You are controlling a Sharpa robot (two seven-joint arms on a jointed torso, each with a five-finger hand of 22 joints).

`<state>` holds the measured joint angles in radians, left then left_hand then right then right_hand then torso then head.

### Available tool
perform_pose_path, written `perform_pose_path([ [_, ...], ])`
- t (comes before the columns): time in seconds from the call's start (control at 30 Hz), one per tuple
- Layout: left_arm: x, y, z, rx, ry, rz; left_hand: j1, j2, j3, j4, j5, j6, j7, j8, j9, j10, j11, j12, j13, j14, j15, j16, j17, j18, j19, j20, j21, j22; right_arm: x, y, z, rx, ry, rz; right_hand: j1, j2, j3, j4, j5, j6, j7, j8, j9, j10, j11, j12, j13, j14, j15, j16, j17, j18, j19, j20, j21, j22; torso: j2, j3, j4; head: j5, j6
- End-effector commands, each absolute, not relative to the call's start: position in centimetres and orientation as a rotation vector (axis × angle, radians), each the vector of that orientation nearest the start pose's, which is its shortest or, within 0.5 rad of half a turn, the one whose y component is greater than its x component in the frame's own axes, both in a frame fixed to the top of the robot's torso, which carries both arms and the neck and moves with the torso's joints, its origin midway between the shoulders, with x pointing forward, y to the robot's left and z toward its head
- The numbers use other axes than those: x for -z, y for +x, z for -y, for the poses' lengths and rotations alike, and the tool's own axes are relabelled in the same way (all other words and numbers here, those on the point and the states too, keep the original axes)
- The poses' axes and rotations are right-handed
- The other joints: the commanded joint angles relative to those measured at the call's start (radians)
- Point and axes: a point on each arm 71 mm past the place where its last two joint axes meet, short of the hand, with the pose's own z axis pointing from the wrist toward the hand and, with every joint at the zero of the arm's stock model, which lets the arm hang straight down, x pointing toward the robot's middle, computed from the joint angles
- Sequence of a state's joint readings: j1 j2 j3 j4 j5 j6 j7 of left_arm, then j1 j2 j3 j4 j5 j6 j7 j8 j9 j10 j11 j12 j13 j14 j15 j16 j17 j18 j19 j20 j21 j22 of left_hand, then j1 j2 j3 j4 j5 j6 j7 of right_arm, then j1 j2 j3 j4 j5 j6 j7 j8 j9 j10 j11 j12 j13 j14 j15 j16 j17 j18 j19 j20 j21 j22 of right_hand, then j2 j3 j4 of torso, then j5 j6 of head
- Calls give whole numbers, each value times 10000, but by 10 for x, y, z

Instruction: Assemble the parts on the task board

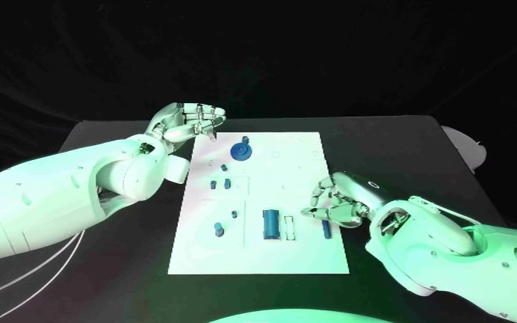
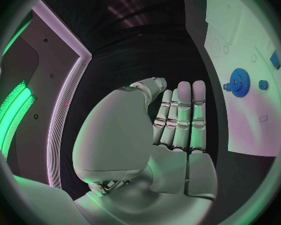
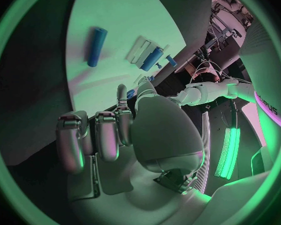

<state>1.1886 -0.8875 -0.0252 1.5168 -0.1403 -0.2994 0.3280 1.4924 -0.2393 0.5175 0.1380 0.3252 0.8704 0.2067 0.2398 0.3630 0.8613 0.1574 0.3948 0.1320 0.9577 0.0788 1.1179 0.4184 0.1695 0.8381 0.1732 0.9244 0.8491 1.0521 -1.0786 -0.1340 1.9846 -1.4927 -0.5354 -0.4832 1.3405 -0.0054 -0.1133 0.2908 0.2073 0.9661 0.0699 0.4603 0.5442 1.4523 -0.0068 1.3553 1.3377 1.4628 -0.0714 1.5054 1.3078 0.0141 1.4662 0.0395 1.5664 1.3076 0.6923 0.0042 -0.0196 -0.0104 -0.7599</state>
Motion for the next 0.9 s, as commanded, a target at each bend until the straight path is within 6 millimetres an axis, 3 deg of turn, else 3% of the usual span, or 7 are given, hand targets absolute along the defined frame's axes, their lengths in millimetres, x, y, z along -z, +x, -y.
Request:
perform_pose_path([
  [0.03,179,490,-228,14748,-10075,-14813,-81,24,60,-1,24,-44,32,48,-9,-70,-23,52,-13,-89,10,-5,-9,139,-65,-8,-11,12,227,354,213,-5755,1285,-18174,81,66,-103,1,59,-141,63,-125,-62,-72,62,-107,598,797,49,64,1080,-141,1046,5,44,2632,-9,-8,-28,-55,-2],
  [0.23,179,490,-228,14775,-10066,-14825,-81,24,60,-1,24,-44,32,48,-9,-70,-23,52,-13,-89,10,-5,-9,139,-65,-8,-11,12,233,349,231,-5012,1102,-18538,310,249,-81,-5,194,-160,112,-334,-212,-95,109,-157,575,792,97,60,1074,-141,1046,57,44,2632,-23,5,-71,-115,-22],
  [0.47,179,490,-227,14793,-10065,-14848,-81,24,60,-1,24,-44,32,48,-9,-70,-23,52,-13,-89,10,-5,-9,139,-65,-8,-11,12,245,341,236,-4494,1058,-18964,307,313,-88,15,196,-126,121,-381,-252,-85,117,-153,581,795,104,69,1096,-141,1046,66,44,2632,-39,3,-101,-109,-44],
  [0.67,179,490,-227,14801,-10065,-14862,-81,24,60,-1,24,-44,32,48,-9,-70,-23,52,-13,-89,10,-5,-9,139,-65,-8,-11,12,253,339,232,-4374,1096,-19111,203,343,-177,25,196,-60,133,-448,-310,-78,130,-160,580,792,117,63,1082,-141,1046,81,44,2632,-31,14,-68,-109,-47],
  [0.9,179,490,-227,14797,-10072,-14877,-81,24,60,-1,24,-44,32,48,-9,-70,-23,52,-13,-89,10,-5,-9,139,-65,-8,-11,12,259,339,226,-4314,1080,-19261,129,378,-238,25,202,15,124,-472,-339,-60,127,-142,597,794,120,68,1094,-141,1046,89,44,2632,-21,2,-60,-92,-69],
])
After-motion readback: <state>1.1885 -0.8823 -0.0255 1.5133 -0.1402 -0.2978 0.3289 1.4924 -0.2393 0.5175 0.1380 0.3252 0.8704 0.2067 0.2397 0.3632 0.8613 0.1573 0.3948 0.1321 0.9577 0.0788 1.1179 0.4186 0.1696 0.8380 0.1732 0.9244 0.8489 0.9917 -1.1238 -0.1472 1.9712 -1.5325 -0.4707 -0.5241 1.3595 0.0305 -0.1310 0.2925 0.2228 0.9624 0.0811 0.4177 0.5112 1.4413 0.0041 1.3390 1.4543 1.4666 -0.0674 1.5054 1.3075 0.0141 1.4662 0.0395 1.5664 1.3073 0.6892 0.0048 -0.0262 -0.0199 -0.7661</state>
